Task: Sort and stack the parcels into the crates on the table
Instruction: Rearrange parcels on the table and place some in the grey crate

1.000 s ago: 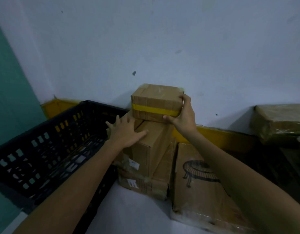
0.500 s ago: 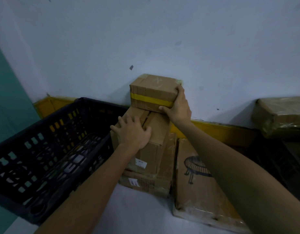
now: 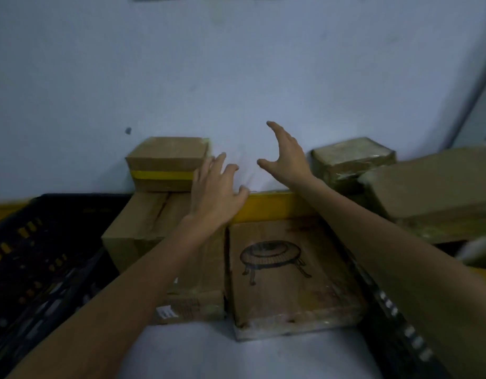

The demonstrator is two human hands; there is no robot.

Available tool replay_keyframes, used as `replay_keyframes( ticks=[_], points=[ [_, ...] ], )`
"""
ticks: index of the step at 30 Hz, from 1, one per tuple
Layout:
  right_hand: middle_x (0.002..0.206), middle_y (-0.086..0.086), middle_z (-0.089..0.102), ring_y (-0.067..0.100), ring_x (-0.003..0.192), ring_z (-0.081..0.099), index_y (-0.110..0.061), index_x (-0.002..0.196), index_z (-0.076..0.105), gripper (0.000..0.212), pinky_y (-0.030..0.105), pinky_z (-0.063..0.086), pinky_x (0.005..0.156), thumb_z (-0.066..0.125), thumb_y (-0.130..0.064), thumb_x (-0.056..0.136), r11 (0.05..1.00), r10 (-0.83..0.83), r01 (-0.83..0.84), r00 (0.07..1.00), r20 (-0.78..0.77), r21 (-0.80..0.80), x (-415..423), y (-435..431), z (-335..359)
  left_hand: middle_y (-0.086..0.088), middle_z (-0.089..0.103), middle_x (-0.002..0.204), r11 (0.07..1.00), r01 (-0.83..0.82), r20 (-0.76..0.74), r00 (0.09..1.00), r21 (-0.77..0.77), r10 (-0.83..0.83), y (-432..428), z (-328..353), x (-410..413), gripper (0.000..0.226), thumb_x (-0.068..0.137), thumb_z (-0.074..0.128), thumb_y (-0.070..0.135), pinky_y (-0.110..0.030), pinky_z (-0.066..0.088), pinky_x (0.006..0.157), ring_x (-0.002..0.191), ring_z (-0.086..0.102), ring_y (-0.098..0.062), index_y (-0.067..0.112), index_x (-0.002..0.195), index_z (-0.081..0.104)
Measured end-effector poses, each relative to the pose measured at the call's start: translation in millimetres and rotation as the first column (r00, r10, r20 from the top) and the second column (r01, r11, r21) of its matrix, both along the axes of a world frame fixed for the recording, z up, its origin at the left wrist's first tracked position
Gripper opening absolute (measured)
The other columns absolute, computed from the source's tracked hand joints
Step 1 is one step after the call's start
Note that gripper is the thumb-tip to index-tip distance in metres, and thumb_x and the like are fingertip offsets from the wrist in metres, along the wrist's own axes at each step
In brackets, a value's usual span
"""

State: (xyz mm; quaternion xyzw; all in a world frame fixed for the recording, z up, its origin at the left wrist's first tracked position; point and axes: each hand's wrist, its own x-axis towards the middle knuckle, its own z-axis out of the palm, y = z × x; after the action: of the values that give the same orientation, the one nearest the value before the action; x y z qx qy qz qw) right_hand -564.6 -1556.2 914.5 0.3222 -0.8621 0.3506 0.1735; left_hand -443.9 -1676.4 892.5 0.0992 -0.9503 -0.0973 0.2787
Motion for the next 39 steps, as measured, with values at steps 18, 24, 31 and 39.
replay_keyframes(
  ticks=[18,24,31,39],
  points=[
    [0.152,0.014,0.023,0.04,0.136,0.026,-0.023,0.141,0.035,0.067,0.058,0.029,0.106,0.057,-0.051,0.084,0.787,-0.56,0.536,0.828,-0.009,0.306,-53.0,349.5,23.4,-0.002,0.009,0.156,0.654,0.425,-0.043,0.856,0.626,-0.515,272.6,-50.8,-83.2,0.083,0.077,0.063,0.055,-0.043,0.027,0.111,0.142,0.018,-0.024,0.043,0.143,0.013],
    [0.147,0.011,0.039,0.035,0.13,0.041,-0.02,0.145,0.032,0.075,0.044,0.037,0.102,0.045,-0.065,0.086,0.801,-0.482,0.363,0.862,0.154,0.475,-65.7,347.1,36.2,0.0,0.034,0.147,0.559,0.447,-0.242,0.882,0.699,-0.404,288.4,-53.1,-85.6,0.089,0.077,0.073,0.031,-0.027,0.041,0.096,0.129,0.042,-0.021,0.03,0.145,0.015],
    [0.134,0.012,0.049,0.033,0.116,0.052,-0.022,0.14,0.038,0.074,0.042,0.043,0.09,0.047,-0.068,0.082,0.894,-0.347,0.345,0.937,-0.047,0.286,-47.0,284.4,83.2,0.004,0.032,0.147,0.563,0.472,-0.444,0.874,0.678,-0.199,232.1,-17.0,-61.7,0.098,0.078,0.072,0.027,-0.027,0.045,0.096,0.124,0.041,-0.011,0.032,0.147,0.003],
    [0.138,0.012,0.045,0.033,0.122,0.047,-0.025,0.141,0.035,0.076,0.043,0.04,0.096,0.048,-0.069,0.081,0.991,-0.095,0.087,0.992,0.081,0.099,-43.0,161.8,65.6,0.007,0.03,0.143,0.78,0.294,-0.439,0.898,0.553,-0.027,120.4,6.2,-18.2,0.095,0.072,0.079,0.023,-0.016,0.035,0.099,0.125,0.033,-0.005,0.024,0.144,0.017]
  ],
)
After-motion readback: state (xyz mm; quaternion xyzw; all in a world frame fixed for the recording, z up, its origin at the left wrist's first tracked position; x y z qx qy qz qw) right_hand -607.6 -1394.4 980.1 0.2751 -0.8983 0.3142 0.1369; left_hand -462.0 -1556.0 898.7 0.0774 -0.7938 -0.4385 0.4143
